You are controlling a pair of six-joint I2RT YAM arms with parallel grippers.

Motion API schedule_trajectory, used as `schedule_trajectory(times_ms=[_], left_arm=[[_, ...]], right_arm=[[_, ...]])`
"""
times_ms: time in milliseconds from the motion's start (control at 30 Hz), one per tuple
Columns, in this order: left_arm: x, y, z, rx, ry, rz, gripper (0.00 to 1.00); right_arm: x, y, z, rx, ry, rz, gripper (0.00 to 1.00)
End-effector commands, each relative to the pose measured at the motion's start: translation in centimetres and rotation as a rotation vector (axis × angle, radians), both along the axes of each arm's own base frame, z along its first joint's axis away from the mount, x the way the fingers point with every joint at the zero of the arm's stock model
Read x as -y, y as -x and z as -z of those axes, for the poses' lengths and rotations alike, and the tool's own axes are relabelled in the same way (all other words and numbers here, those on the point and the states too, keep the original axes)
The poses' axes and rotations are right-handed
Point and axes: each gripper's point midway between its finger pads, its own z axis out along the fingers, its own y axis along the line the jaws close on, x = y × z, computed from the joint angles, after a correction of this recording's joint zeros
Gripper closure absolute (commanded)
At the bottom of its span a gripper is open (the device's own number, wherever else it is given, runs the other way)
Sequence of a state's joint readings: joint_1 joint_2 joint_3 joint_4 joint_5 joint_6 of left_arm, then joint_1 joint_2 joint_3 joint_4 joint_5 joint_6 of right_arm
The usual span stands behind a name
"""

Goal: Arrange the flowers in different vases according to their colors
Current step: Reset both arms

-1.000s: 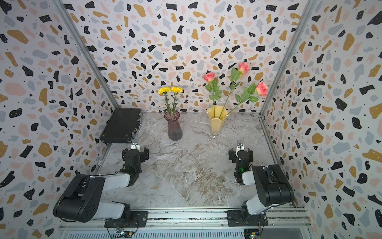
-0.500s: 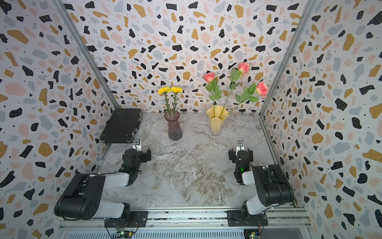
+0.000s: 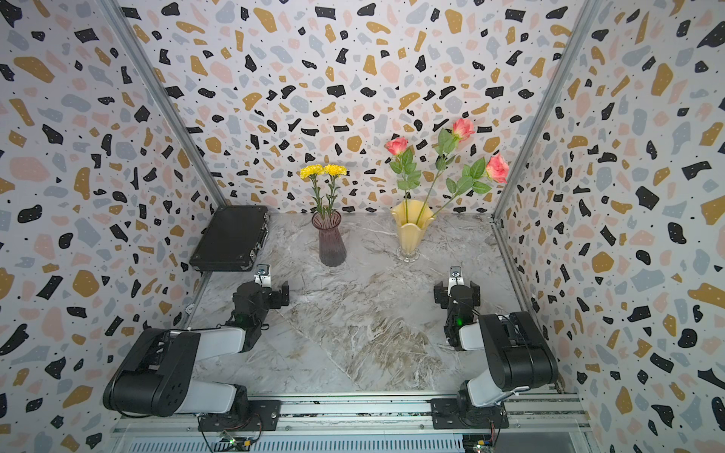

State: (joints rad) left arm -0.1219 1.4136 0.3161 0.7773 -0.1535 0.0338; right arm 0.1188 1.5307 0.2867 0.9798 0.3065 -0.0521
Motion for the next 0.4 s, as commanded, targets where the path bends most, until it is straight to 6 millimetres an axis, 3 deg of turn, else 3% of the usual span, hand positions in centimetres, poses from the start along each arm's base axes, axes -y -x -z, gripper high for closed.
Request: schedule_trajectory(times_ms=[0,367], left_arm=[[0.19,-0.41,-1.02,0.036,0.001,0.011,0.0],[-0.14,-0.58,-1.0,0.029,0.012,-0.002,0.01]], right_arm=[[0.06,-0.64,-1.31,0.043,-0.009,0.006,0.0],[0.08,-0.66,-1.27,0.041,-0.009,0.006,0.0]])
